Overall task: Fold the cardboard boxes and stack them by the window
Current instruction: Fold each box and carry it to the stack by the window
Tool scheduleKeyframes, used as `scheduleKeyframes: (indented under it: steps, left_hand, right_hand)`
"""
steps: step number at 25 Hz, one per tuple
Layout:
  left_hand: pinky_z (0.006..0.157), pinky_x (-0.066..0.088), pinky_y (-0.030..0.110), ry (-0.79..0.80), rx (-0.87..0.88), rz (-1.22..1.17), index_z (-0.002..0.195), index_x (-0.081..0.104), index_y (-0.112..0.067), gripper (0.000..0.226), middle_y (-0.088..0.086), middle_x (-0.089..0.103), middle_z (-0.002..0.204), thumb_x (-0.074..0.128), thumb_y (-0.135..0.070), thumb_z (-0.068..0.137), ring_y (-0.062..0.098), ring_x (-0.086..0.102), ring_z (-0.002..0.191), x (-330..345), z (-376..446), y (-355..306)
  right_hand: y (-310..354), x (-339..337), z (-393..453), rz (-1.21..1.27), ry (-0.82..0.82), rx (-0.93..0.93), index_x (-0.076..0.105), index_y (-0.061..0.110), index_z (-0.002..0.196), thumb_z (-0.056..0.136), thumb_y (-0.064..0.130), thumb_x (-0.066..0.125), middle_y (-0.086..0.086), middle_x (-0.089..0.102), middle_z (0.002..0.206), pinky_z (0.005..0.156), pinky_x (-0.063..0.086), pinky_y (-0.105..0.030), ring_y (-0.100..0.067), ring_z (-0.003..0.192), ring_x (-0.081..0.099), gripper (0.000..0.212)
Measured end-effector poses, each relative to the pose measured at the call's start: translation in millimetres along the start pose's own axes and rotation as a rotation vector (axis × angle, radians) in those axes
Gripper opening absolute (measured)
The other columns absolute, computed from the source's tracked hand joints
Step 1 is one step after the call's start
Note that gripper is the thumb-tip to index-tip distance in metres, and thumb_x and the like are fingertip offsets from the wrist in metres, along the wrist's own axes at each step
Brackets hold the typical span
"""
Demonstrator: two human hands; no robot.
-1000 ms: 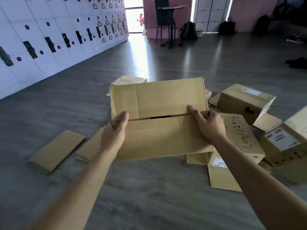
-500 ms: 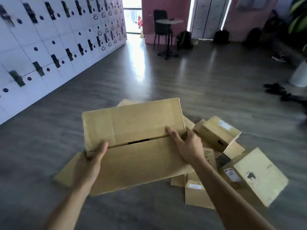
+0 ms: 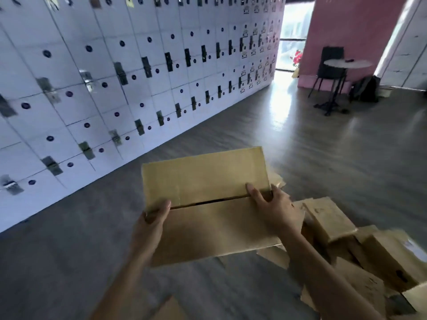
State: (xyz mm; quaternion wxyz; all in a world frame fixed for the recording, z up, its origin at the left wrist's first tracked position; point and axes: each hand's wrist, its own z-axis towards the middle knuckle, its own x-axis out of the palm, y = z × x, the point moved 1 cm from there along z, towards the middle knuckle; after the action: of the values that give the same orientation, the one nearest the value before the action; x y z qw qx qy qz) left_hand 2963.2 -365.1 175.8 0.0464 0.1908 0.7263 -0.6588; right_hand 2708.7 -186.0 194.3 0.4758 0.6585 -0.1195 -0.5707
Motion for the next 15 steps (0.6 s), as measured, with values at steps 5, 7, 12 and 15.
scheduleKeyframes:
  steps: [5,7,12,15]
  left_hand:
    - [0.088,0.043,0.040,-0.110,-0.071,0.008,0.129,0.057,-0.022,0.086,-0.001,0.058,0.115,0.059,-0.085,0.069,0.029,0.058,0.112,-126,61,-1]
    - [0.090,0.042,0.040,-0.139,-0.065,-0.006,0.131,0.056,-0.021,0.088,0.005,0.060,0.127,0.058,-0.084,0.071,0.028,0.057,0.112,-164,90,1]
    - [0.095,0.043,0.043,-0.141,-0.053,-0.055,0.136,0.053,-0.020,0.083,0.006,0.058,0.135,0.061,-0.077,0.076,0.028,0.056,0.115,-184,166,-2]
    - [0.088,0.038,0.038,-0.125,-0.053,-0.078,0.137,0.054,-0.019,0.076,0.005,0.058,0.134,0.064,-0.069,0.081,0.023,0.054,0.109,-156,229,-13]
  right_hand:
    - [126,91,-9,0.102,0.131,-0.098,0.065,0.027,0.117,0.063,0.100,0.034,0.010,0.063,0.092,0.060,0.037,-0.024,-0.004,0.072,0.055,0.096]
    - [163,128,-10,0.110,0.149,-0.115,0.065,0.027,0.117,0.065,0.098,0.036,0.011,0.062,0.089,0.061,0.038,-0.027,-0.005,0.071,0.053,0.093]
    - [208,192,27,0.159,0.185,-0.114,0.061,0.033,0.116,0.064,0.098,0.040,0.013,0.065,0.091,0.058,0.041,-0.022,0.004,0.071,0.053,0.086]
    - [217,218,85,0.152,0.165,-0.097,0.062,0.034,0.113,0.068,0.093,0.046,0.023,0.058,0.080,0.057,0.040,-0.022,0.005,0.068,0.052,0.076]
